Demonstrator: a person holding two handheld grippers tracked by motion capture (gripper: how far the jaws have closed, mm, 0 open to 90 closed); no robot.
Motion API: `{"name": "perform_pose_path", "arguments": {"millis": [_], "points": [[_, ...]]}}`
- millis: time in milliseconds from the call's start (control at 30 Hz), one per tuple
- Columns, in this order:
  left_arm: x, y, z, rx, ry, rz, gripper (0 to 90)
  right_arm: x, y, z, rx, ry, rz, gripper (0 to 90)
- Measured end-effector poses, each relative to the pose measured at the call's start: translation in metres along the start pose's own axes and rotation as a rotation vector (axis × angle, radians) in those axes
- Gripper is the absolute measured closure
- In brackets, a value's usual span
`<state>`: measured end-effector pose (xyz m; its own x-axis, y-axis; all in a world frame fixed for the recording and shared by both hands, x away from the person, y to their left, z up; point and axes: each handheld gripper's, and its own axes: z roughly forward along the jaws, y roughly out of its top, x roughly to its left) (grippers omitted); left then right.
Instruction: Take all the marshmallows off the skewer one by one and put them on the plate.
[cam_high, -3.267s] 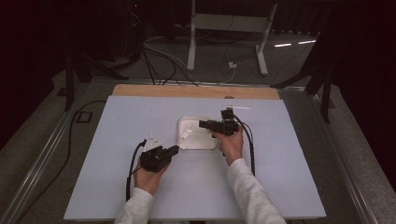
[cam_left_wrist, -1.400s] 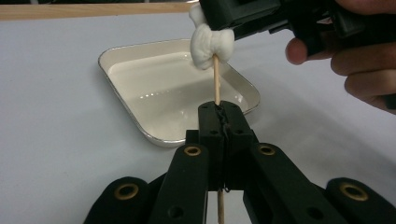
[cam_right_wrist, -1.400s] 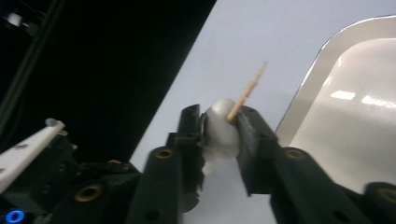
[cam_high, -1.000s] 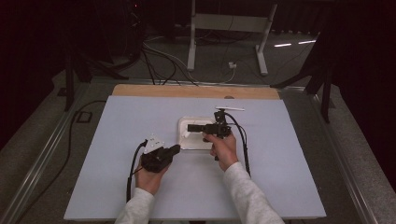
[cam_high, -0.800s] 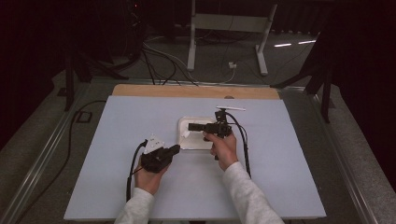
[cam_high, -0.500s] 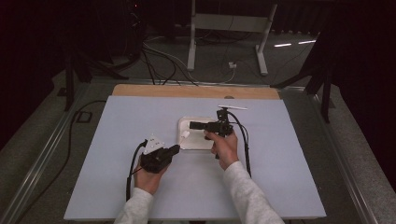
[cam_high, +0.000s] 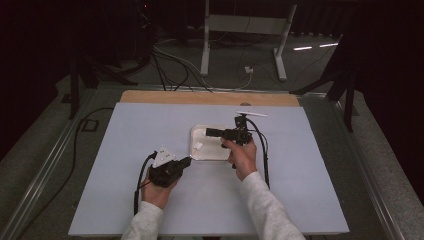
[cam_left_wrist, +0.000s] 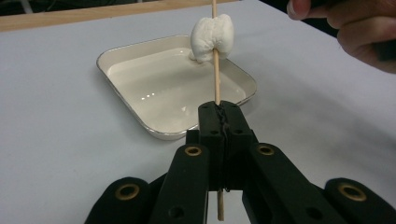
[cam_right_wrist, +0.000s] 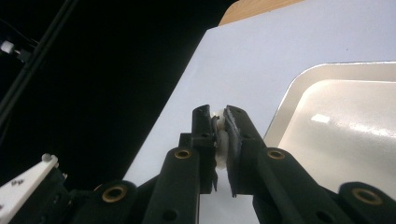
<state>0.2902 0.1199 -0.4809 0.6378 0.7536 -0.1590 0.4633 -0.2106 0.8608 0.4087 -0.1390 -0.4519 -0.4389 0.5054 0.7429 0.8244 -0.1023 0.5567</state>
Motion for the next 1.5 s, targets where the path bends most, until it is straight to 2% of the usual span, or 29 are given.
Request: {"name": "perform_pose_path", "arguments": {"millis": [200, 300, 433, 500, 600, 700, 733, 900, 1233, 1300, 1333, 1367, 1400, 1433, 1500], "points": [[-0.001, -0.002, -0.002, 0.009, 0.013, 0.007, 90.0, 0.0, 0.001, -0.001, -0.012, -0.011, -0.007, 85.5], [-0.001, -0.003, -0.002, 0.015, 0.017, -0.003, 90.0, 0.0, 0.0, -0.001, -0.004, -0.008, -0.008, 84.8], [-0.001, -0.003, 0.0, 0.013, 0.023, -0.01, 90.0, 0.001, -0.001, 0.001, 0.013, 0.009, -0.024, 79.0], [-0.002, -0.003, 0.001, 0.011, 0.029, -0.017, 90.0, 0.001, -0.002, 0.003, 0.022, 0.012, -0.021, 70.5], [-0.003, -0.003, 0.002, 0.007, 0.035, -0.017, 90.0, 0.002, -0.004, 0.007, 0.038, 0.0, -0.021, 68.1], [-0.004, -0.002, 0.001, -0.016, 0.027, -0.012, 90.0, 0.002, -0.006, 0.013, 0.073, -0.006, -0.009, 67.9], [-0.005, -0.001, 0.001, -0.012, 0.024, -0.001, 90.0, 0.001, -0.009, 0.018, 0.088, 0.003, 0.002, 74.0], [-0.004, -0.002, 0.002, -0.001, 0.022, -0.003, 90.0, 0.001, -0.008, 0.018, 0.077, 0.018, 0.03, 80.2], [-0.003, -0.003, 0.001, 0.006, 0.008, 0.01, 90.0, -0.001, -0.003, 0.012, 0.046, -0.004, 0.021, 82.2], [-0.003, -0.004, 0.0, 0.025, 0.02, 0.021, 90.0, -0.001, -0.002, 0.011, 0.027, -0.014, 0.021, 83.0], [-0.003, -0.007, 0.0, 0.051, 0.047, 0.035, 90.0, -0.002, -0.001, 0.007, -0.012, -0.045, 0.021, 83.5], [0.001, -0.01, -0.002, 0.057, 0.053, 0.02, 90.0, -0.005, 0.004, -0.003, -0.062, -0.055, 0.038, 83.6], [0.006, -0.012, -0.004, 0.054, 0.057, -0.011, 90.0, -0.01, 0.01, -0.012, -0.087, -0.041, 0.064, 83.5], [0.012, -0.013, -0.007, 0.041, 0.063, -0.046, 90.0, -0.013, 0.015, -0.02, -0.094, -0.056, 0.061, 83.3], [0.016, -0.011, -0.009, 0.015, 0.063, -0.08, 90.0, -0.012, 0.019, -0.03, -0.064, -0.09, 0.01, 82.8]]}}
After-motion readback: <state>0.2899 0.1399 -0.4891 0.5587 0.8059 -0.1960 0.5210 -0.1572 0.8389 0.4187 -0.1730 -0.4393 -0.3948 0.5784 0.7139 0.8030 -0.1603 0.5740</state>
